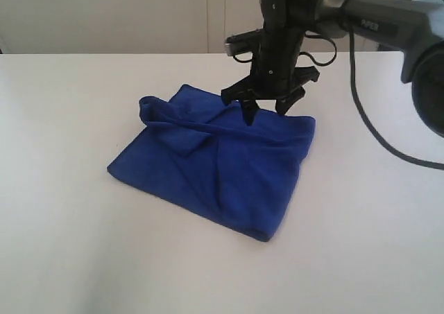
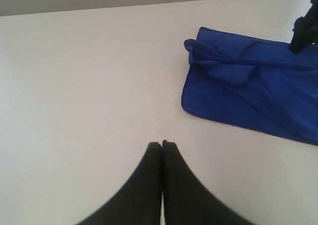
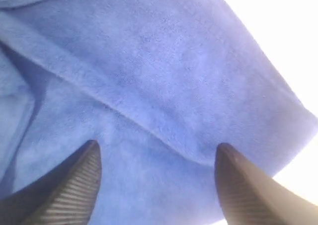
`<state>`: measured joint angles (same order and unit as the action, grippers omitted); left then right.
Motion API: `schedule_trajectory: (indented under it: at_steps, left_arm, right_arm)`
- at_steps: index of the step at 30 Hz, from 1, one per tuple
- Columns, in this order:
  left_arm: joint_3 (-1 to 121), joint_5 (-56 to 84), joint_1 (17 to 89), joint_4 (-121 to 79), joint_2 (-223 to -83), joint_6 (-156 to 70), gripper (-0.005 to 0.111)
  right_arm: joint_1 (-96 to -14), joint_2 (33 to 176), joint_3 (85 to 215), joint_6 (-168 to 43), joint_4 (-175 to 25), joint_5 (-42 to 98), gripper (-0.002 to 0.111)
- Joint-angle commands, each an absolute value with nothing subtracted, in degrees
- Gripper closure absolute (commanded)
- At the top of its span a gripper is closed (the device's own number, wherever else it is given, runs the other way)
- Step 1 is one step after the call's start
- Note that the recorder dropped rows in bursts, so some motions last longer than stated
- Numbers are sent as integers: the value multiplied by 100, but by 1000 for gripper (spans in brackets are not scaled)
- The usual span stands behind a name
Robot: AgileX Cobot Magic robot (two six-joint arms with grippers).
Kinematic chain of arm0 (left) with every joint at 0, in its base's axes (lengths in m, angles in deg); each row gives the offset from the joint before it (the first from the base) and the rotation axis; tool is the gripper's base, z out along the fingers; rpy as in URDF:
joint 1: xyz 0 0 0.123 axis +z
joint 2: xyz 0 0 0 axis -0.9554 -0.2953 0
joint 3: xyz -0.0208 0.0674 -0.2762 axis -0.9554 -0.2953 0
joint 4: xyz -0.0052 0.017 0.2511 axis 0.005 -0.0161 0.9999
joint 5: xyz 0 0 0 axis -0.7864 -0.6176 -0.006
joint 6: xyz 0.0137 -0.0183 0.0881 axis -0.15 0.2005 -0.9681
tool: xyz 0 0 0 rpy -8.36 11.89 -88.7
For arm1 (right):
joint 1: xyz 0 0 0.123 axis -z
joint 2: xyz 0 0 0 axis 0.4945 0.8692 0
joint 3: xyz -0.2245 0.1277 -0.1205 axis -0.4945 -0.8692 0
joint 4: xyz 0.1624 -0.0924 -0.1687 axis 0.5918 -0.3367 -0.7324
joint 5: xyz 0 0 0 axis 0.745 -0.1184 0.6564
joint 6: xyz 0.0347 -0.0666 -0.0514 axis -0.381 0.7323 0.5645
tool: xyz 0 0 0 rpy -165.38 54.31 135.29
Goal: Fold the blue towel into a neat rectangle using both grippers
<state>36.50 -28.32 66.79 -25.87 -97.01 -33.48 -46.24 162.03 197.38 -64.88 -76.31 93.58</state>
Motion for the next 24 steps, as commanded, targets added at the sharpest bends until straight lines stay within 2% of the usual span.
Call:
schedule_trajectory:
  at_steps: [1, 9, 13, 24]
  left_arm:
    - [3603, -2841, 6641, -2592, -9663, -3346, 107]
    - [3603, -2841, 6641, -2592, -9663, -3346, 107]
    - [3603, -2841, 6641, -2592, -9663, -3346, 107]
    - [3603, -2841, 6641, -2592, -9663, -3346, 107]
  right_arm:
    - [-4678, 16016, 19737, -6131, -7587, 9590, 46]
    - [-5369, 15976, 19525, -5129, -7165, 9691, 47]
    - [-5572, 15976, 18589, -5559, -7181, 9495, 47]
    - [-5874, 15976, 17501, -6547, -7146, 8730, 47]
